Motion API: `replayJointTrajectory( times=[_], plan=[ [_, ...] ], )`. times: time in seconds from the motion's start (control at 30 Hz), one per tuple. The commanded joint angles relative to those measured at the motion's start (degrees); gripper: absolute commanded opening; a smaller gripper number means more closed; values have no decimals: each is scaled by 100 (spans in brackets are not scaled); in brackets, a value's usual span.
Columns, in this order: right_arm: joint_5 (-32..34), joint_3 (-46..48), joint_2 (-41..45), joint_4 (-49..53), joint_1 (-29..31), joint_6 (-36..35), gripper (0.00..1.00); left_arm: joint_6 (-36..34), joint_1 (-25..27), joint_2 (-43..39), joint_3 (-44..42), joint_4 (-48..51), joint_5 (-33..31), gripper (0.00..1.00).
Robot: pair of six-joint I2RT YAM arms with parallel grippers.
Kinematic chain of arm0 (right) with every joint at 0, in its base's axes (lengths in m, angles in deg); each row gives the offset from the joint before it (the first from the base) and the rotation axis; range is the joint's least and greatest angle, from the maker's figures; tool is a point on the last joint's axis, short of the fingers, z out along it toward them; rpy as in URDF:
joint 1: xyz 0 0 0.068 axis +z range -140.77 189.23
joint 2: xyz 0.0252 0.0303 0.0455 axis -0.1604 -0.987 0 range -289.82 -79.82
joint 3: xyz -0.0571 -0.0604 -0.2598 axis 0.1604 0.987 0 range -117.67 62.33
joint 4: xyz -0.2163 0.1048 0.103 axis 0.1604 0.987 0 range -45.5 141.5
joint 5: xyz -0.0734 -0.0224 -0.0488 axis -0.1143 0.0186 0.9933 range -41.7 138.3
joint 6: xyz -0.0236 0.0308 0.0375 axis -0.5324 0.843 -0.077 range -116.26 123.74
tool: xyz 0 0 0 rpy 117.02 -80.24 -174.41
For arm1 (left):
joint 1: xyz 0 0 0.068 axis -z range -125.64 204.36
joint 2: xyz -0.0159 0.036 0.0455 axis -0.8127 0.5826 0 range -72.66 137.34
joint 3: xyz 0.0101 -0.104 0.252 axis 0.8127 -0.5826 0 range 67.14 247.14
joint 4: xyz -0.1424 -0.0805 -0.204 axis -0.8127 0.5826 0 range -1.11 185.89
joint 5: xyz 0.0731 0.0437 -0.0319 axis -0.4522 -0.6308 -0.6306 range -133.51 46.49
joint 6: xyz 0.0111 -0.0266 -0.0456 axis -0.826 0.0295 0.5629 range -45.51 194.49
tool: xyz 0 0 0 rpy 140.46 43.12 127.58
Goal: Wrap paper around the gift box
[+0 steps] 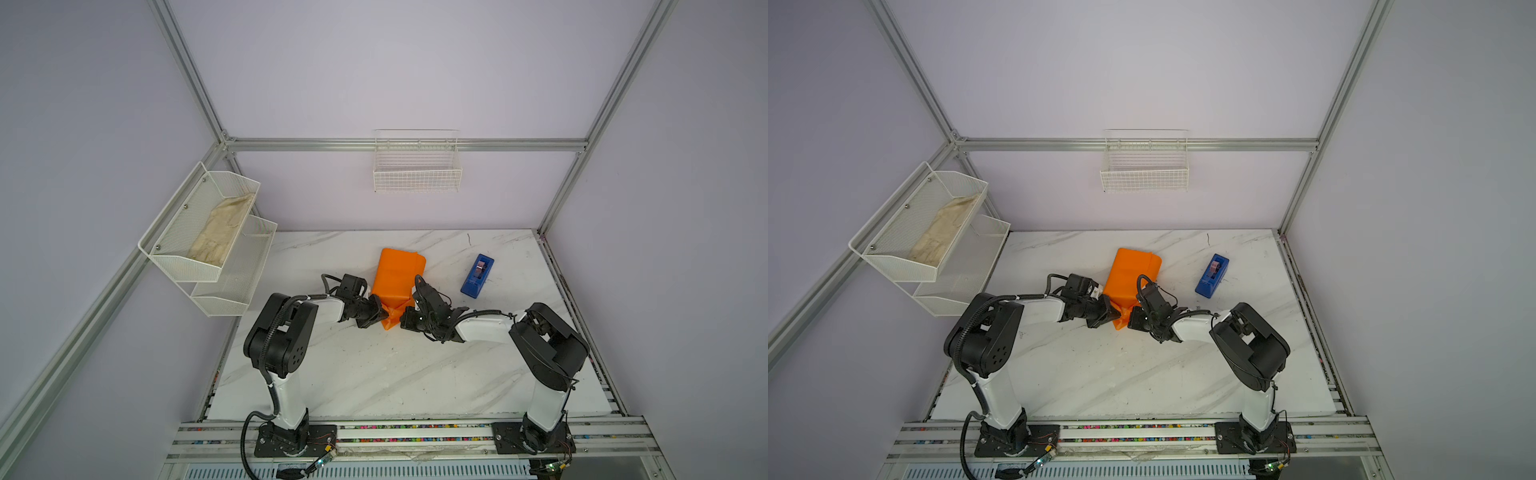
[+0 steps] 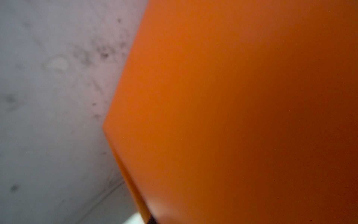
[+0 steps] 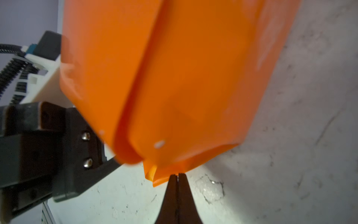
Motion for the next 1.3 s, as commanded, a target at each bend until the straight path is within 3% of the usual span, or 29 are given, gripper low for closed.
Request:
replayJointTrajectory(
  times=[0.0, 0.37, 0.83, 1.1, 1.27],
  plan=[
    [-228, 16, -174, -201, 40, 70, 0, -60, 22, 130, 235, 112, -21, 9],
    [-141, -398, -832, -514, 33, 162, 0, -69, 25, 3, 234, 49, 92, 10],
    [-91, -520, -938, -453, 34, 191, 0, -17, 30, -289, 286, -152, 196, 13],
    [-105, -328, -510, -365, 31, 307, 0, 37, 24, 13, 309, -13, 40, 12],
    [-284, -48, -107, -374, 31, 693, 9, 81, 24, 139, 287, 33, -4, 11]
  ],
)
